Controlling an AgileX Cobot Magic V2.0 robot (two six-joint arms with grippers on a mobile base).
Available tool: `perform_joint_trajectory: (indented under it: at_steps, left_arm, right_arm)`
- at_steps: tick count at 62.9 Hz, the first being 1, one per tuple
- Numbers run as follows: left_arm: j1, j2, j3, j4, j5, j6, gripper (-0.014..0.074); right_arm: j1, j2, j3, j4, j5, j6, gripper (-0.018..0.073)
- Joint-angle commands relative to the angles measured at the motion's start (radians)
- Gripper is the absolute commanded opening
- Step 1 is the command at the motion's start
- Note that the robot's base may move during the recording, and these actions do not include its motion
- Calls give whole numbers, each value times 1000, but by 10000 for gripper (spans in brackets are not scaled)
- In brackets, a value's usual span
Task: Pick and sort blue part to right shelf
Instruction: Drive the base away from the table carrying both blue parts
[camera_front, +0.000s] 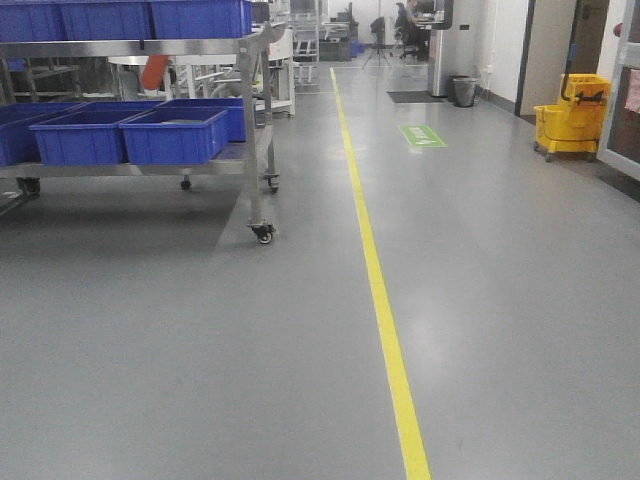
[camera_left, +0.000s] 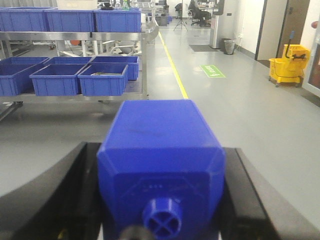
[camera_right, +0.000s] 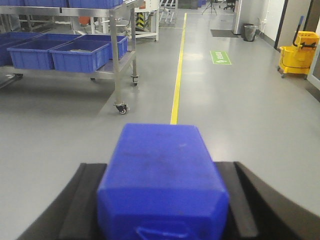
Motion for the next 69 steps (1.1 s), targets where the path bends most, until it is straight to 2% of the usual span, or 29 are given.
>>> perform_joint_trajectory:
  at_steps: [1,69]
  left_arm:
    - [-6,8,-29,-5,-92,1,366]
    - [-6,8,-29,-5,-92,1,366]
  right_arm:
    - [-5,8,-29,-13,-94,-1,408]
    - [-5,8,-29,-13,-94,-1,408]
